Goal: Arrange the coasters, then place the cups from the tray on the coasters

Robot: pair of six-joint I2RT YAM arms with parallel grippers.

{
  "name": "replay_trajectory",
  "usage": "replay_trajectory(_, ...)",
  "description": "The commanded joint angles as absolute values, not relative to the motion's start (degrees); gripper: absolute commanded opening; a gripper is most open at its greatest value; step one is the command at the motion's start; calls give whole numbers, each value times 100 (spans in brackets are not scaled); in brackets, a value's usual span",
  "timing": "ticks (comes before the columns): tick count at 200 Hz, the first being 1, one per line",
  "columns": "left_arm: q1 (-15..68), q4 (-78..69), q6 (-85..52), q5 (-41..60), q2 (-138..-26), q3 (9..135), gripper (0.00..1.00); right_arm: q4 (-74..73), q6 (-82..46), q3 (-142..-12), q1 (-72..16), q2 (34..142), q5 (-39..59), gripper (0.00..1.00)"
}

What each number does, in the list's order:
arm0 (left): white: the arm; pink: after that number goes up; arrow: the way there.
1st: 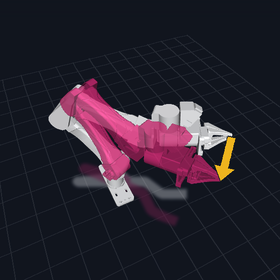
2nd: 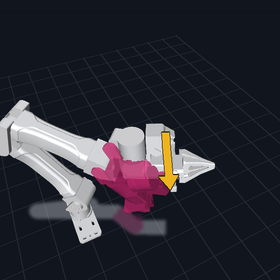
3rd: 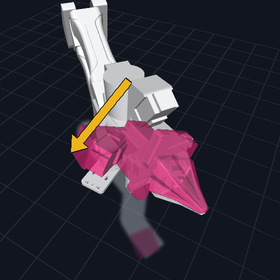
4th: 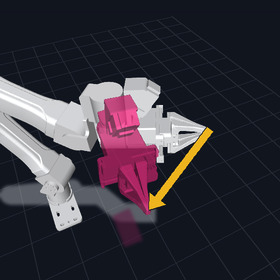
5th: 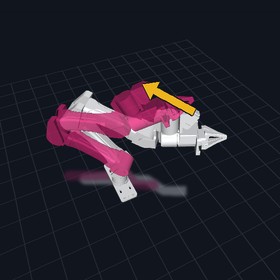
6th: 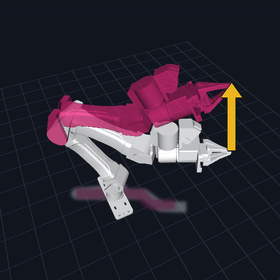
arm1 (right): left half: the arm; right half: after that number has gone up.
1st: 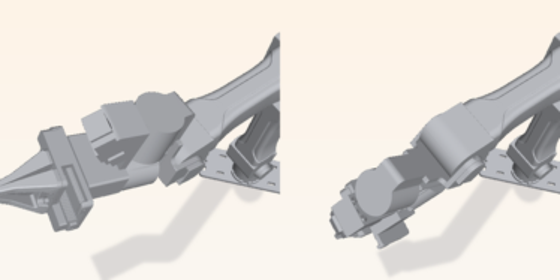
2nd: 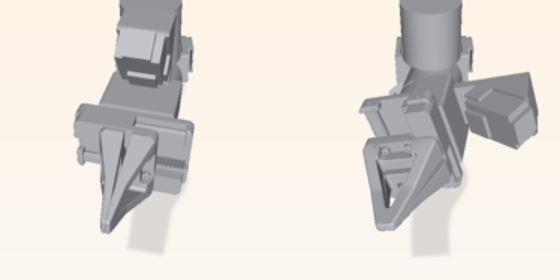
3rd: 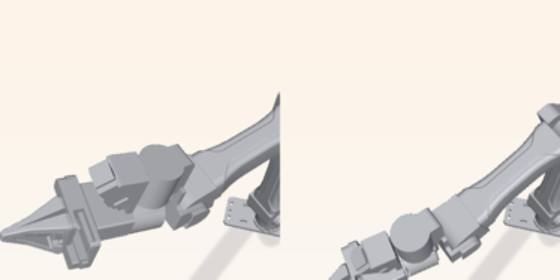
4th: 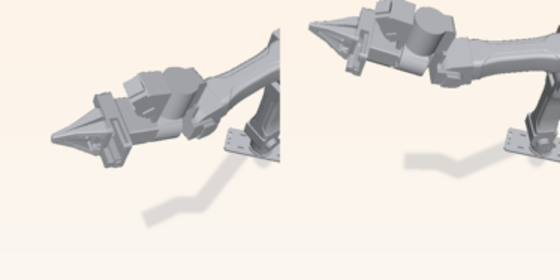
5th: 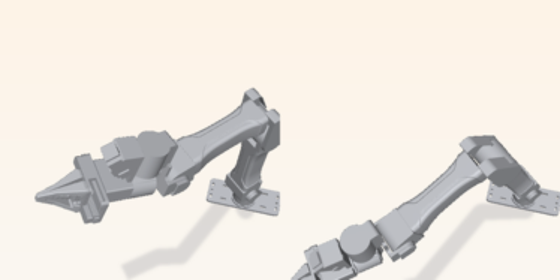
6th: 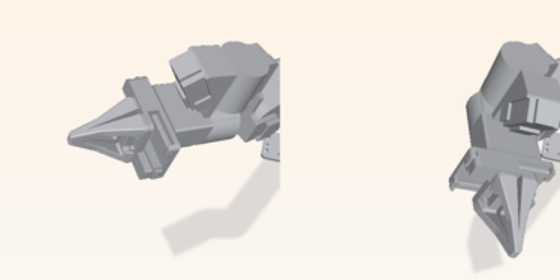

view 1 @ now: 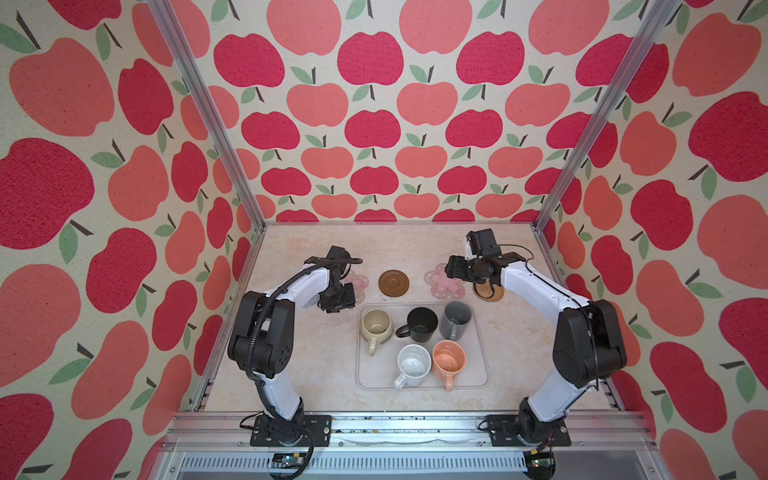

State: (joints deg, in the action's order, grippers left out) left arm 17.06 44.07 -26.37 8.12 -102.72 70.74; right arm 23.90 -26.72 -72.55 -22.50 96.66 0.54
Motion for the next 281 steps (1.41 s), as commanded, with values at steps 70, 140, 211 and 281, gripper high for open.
replay_trajectory(70,1652,4100,-2844,301,-10883,7057,45,2435,-2664,-7282,-2254,9399,-33,74)
replay_trajectory(140,1552,3977,-2851,132,-11165,7205,45,2479,-2628,-7262,-2256,9342,-46,74)
replay_trajectory(211,1437,3871,-2768,196,-11373,7368,44,2479,-2720,-7176,-2256,9283,-8,74)
replay_trajectory(281,1389,3746,-2750,-19,-11477,7434,44,2452,-2804,-7120,-2257,9271,43,74)
